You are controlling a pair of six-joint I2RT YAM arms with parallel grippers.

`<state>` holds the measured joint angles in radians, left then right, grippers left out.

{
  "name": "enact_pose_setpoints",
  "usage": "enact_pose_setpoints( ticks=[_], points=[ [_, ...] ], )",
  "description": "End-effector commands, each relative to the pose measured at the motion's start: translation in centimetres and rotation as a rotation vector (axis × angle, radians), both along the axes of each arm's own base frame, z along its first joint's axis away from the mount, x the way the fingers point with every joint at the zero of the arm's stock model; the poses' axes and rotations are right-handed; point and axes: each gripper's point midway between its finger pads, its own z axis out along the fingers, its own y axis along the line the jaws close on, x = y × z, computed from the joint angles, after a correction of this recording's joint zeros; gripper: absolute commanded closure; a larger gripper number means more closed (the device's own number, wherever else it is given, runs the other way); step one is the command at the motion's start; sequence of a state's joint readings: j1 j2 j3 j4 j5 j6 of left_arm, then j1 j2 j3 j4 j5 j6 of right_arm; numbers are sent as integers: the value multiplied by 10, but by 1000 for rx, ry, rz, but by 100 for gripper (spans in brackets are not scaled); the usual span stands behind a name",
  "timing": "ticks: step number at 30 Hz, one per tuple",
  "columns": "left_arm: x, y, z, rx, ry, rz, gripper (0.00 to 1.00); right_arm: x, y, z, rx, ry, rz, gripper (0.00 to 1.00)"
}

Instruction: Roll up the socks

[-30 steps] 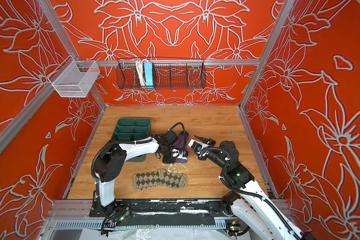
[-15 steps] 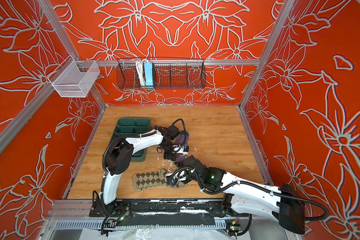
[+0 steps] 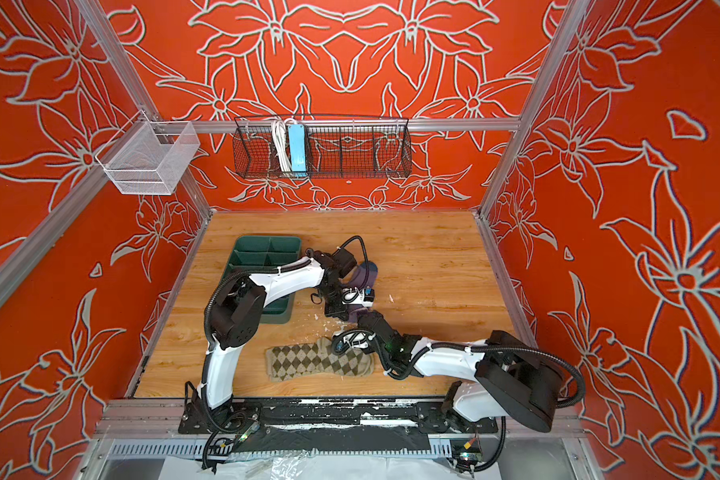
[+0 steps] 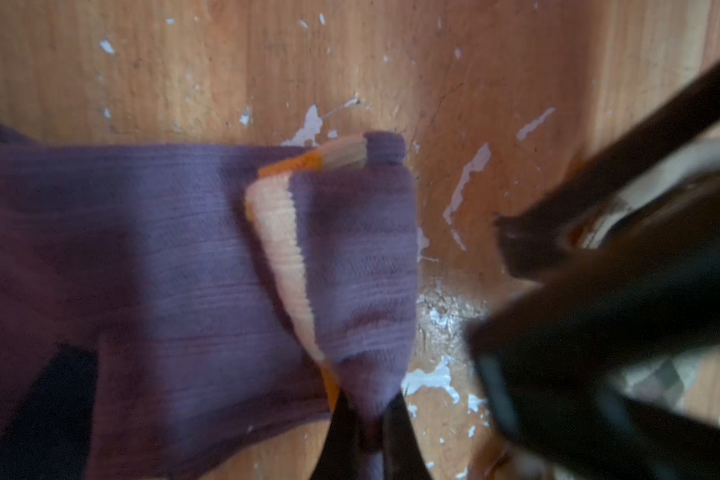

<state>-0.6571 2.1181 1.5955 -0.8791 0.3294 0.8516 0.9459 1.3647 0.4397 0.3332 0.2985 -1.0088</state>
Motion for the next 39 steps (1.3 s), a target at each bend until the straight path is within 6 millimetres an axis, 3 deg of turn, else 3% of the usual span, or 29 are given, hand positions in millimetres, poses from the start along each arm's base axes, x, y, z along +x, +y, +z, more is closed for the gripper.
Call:
enact_pose_setpoints(
  ticks=[1,9,12,18,23,28,30,33,36,39],
  points=[
    [-15,23,-24,107,87,2,94,15,12,7,32,-35,-5,45],
    [-16,24,-24,103,85,-3,93,32,17,-21,-47,-10,-32,49],
    [-17,23,-22,97,86,-8,92,37,17,-28,-58,4,-53,58],
    [-20,19,-12,44,68,-22,88,28,7,-48,-129,117,-60,90],
    [-4,16,2,7,-41,10,69,6,-7,-57,-170,285,-74,98],
    [26,16,34,-66,-244,88,56,-17,-17,-62,-185,469,-95,99],
    [48,19,51,-100,-349,196,49,-25,-18,-63,-182,529,-91,99],
    [76,27,80,-162,-464,347,46,-33,-16,-64,-172,600,-77,99],
    [97,41,110,-220,-603,489,41,-37,-15,-66,-159,664,-74,99],
    [118,65,150,-291,-784,687,28,-40,-17,-65,-146,729,-79,99]
  ],
)
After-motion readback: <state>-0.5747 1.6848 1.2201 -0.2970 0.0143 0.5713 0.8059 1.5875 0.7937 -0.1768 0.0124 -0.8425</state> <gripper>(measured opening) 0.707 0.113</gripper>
